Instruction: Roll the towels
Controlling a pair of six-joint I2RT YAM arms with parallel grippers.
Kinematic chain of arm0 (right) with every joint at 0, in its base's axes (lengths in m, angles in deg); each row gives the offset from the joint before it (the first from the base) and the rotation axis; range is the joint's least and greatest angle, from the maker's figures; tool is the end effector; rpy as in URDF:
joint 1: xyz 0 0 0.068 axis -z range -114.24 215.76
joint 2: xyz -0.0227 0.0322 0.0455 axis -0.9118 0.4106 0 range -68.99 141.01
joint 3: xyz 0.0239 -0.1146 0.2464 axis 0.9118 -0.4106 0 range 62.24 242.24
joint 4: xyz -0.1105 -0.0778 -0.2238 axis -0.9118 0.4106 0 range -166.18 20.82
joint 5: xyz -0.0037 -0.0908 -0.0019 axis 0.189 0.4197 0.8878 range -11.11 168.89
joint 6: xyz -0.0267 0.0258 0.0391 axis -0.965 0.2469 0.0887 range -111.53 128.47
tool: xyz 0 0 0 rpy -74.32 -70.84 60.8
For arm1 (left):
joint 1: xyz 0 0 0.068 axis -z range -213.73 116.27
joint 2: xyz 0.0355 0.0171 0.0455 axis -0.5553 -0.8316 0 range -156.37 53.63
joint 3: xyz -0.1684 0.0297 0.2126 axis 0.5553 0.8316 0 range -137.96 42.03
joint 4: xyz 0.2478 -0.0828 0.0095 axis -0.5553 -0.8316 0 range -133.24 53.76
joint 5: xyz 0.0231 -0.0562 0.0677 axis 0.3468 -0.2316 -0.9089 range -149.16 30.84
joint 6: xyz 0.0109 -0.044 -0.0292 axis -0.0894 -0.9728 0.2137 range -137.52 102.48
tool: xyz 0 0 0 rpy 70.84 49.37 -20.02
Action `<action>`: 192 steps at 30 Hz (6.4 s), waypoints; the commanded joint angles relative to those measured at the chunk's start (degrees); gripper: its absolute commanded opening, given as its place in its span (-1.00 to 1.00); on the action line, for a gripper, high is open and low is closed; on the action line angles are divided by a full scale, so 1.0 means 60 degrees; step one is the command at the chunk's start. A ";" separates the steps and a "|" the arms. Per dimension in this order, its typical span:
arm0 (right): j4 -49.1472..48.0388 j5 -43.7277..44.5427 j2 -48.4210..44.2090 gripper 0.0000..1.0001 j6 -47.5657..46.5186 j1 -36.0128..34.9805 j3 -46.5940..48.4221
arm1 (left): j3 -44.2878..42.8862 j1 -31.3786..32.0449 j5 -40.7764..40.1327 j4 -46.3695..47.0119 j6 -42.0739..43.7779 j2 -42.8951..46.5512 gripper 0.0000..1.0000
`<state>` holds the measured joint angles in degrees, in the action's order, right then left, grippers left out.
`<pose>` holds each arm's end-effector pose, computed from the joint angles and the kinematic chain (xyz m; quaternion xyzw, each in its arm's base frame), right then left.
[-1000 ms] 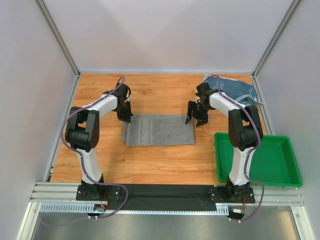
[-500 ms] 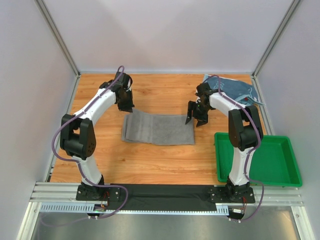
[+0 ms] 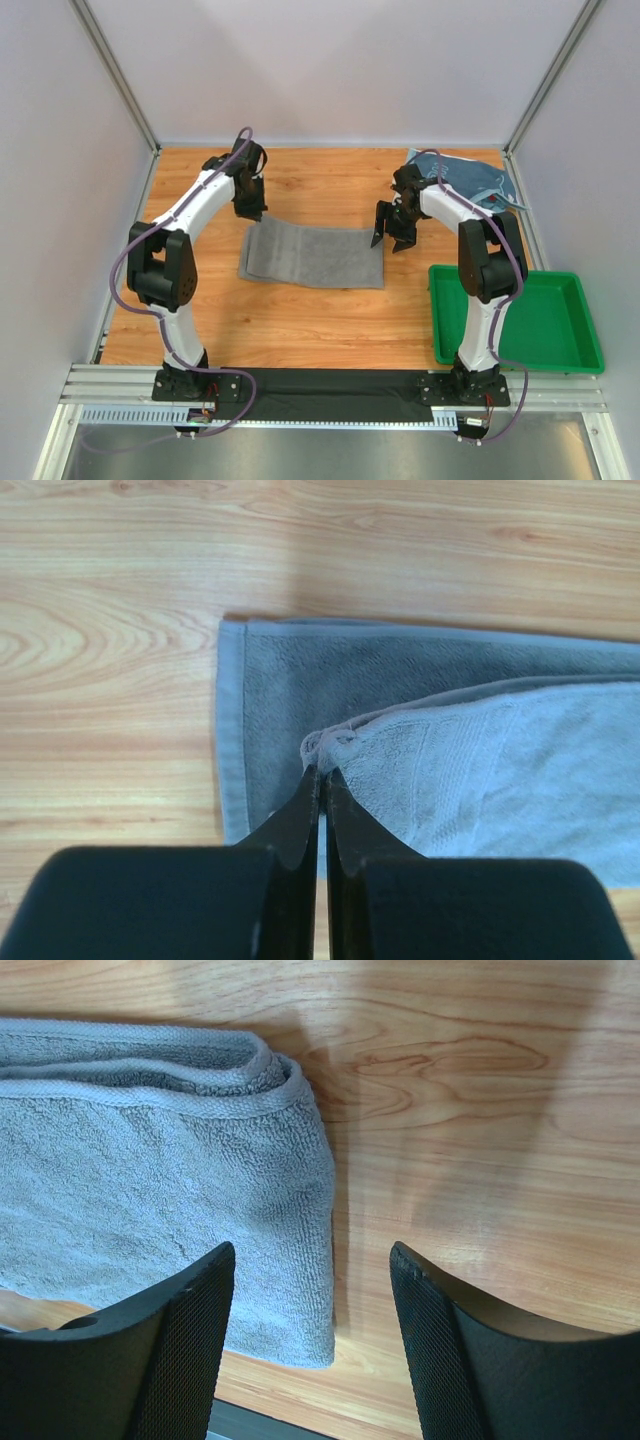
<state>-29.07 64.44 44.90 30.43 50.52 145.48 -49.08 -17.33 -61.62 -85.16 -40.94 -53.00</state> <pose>0.3752 0.1114 0.1756 0.0445 0.9855 0.1522 0.0604 0.3794 -0.1101 0.2598 -0.0644 0.9729 -0.0557 0.2151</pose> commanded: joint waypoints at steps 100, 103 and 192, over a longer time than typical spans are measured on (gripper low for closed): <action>-0.2815 -0.4036 -0.2969 0.08 0.1059 -0.0609 -0.4354 | -0.1674 -0.0434 -0.1638 -0.1571 0.1135 -0.2182 -0.40; -0.2287 -0.3802 -0.3307 0.20 0.0941 -0.0579 -0.3519 | -0.2303 -0.0420 -0.2093 -0.2186 0.1120 -0.1874 -0.40; -0.1612 -0.1105 -0.2062 0.39 0.0237 0.0695 -0.3459 | 0.0580 0.9190 -0.3223 0.2206 -0.0813 -0.2590 -0.31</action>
<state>-38.79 58.80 32.83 33.42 54.38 124.15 -47.92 37.20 -82.08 -74.98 -45.55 -68.04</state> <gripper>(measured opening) 0.697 0.385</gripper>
